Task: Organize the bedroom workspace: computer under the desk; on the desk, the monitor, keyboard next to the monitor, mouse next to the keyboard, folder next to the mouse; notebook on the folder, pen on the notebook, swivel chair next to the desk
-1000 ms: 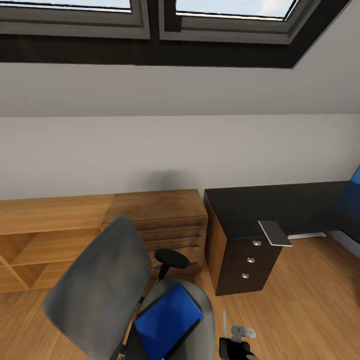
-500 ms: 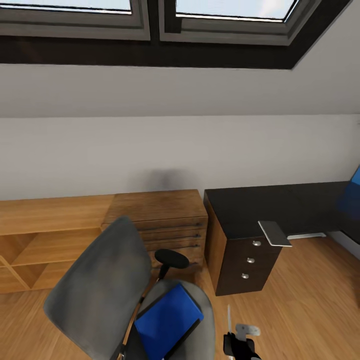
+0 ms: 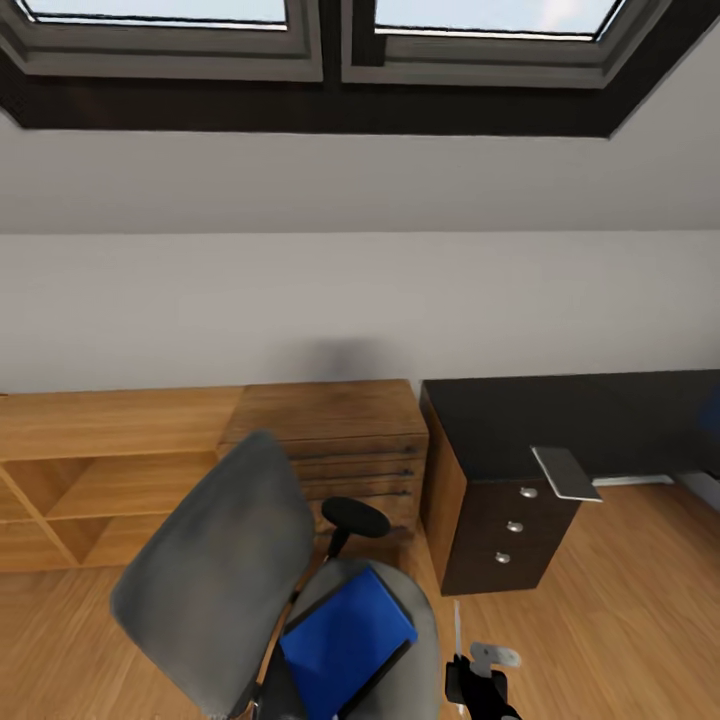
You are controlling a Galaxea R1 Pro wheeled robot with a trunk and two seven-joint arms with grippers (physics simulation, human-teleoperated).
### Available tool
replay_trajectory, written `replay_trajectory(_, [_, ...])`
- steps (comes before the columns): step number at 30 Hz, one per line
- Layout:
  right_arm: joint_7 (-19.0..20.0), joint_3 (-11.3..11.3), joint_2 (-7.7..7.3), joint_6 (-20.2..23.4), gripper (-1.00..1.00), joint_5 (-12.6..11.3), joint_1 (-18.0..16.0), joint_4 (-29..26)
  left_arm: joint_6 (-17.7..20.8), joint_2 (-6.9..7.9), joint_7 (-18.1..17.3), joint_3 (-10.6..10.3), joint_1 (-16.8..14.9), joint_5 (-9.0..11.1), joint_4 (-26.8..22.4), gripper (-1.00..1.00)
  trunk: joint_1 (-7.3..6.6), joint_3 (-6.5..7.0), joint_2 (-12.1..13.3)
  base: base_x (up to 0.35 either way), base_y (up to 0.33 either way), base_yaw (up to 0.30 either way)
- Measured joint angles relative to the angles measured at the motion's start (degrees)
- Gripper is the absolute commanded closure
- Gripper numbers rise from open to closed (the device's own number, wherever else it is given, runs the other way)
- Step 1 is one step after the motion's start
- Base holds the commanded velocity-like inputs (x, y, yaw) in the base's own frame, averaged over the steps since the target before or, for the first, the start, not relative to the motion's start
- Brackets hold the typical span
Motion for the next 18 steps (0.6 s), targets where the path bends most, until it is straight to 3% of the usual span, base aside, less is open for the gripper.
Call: replay_trajectory(18, [0.0, 0.0, 0.0, -0.4, 1.0, 0.1, 0.0, 0.7, 0.1, 0.01, -0.1, -0.2, 0.0, -0.1, 0.0, -1.0, 0.0, -0.57, 0.0, -0.001, -0.001, 0.24])
